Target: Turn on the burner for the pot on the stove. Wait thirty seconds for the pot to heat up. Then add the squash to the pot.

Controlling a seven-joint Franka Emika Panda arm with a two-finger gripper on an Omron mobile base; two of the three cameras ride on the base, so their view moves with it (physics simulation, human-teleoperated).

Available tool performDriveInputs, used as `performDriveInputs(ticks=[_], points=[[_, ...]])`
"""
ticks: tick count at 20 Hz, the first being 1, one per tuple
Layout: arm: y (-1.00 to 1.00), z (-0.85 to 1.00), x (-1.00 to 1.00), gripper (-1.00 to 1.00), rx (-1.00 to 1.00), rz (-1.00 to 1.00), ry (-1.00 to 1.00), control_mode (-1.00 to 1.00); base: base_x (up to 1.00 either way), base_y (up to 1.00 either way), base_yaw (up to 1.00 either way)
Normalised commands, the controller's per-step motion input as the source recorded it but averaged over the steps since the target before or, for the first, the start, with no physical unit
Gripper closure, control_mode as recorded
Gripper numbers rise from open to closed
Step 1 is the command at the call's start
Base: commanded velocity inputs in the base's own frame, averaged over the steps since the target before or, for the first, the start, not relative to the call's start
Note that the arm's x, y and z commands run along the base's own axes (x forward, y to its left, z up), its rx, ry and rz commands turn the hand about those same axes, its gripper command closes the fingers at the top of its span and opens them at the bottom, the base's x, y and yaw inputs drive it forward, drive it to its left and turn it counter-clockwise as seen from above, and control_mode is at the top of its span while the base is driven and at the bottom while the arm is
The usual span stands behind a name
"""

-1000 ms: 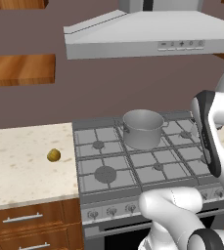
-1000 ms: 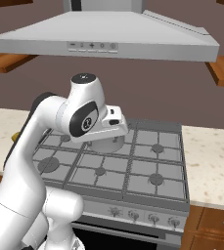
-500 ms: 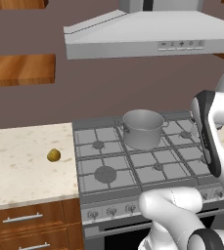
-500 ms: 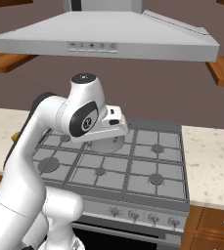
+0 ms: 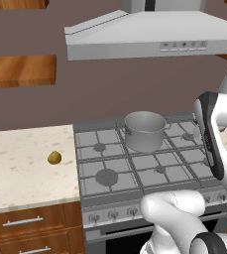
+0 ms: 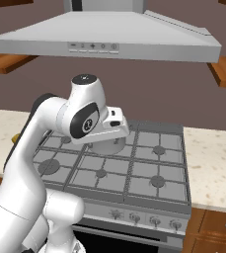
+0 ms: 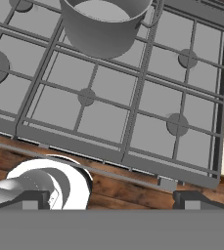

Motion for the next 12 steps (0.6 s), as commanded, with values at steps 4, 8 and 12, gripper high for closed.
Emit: performDriveInputs(ticks=[4,8,12], points=[[0.00,0.00,0.00,-1.00,0.00,0.00,0.00,-1.00,0.00,0.00,0.00],[0.00,0.00,0.00,-1.00,0.00,0.00,0.00,-1.00,0.00,0.00,0.00],[0.00,0.00,0.00,-1.00,0.00,0.00,0.00,-1.00,0.00,0.00,0.00]])
